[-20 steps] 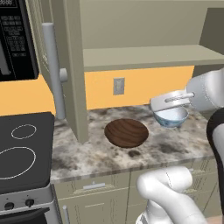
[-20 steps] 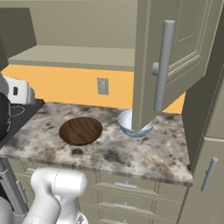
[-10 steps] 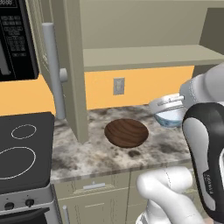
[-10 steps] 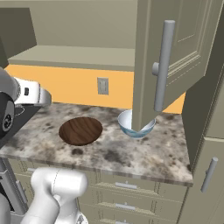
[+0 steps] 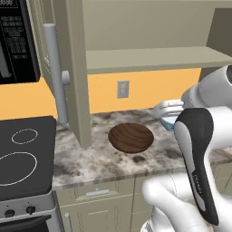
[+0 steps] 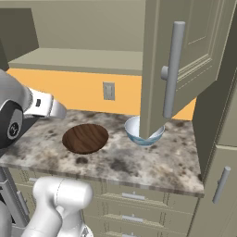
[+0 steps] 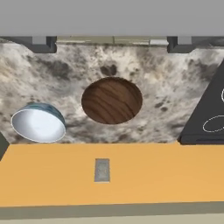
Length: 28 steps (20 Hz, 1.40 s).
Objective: Open the cabinet. Pick the bowls from the counter and place them in the cabinet. Then close the cabinet.
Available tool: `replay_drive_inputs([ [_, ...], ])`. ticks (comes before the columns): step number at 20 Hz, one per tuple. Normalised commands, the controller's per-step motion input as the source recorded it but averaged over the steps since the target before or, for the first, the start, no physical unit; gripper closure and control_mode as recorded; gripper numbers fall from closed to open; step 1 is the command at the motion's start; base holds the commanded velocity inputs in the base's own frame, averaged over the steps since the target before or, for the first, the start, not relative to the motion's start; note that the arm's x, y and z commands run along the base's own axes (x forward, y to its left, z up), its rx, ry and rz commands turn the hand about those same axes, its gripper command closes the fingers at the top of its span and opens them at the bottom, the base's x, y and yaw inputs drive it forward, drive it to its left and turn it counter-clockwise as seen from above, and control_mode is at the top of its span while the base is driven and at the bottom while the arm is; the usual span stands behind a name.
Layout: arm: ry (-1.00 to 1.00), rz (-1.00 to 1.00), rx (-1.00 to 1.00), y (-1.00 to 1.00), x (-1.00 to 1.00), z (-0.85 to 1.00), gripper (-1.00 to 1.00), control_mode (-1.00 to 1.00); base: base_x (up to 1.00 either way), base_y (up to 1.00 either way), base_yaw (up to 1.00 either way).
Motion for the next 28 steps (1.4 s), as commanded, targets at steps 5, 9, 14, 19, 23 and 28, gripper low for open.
replay_drive_inputs([
  [5,0.02,-0.1,0.02,-0.15,0.15,-0.25,-1.0,-1.0,0.0,0.0,0.0],
  [9,0.0,-0.08,0.09,-0.17,0.2,-0.26,-1.0,-1.0,0.0,0.0,0.0],
  [14,0.0,-0.06,0.08,-0.16,0.19,-0.28,-1.0,-1.0,0.0,0.0,0.0],
  [19,0.0,-0.09,0.01,-0.17,0.26,-0.45,-1.0,-1.0,0.0,0.0,0.0],
  [23,0.0,-0.1,0.0,-0.17,0.3,-0.49,-1.0,-1.0,0.0,0.0,0.0],
  [28,0.0,-0.11,0.0,-0.24,0.36,-0.42,-1.0,-1.0,0.0,0.0,0.0],
])
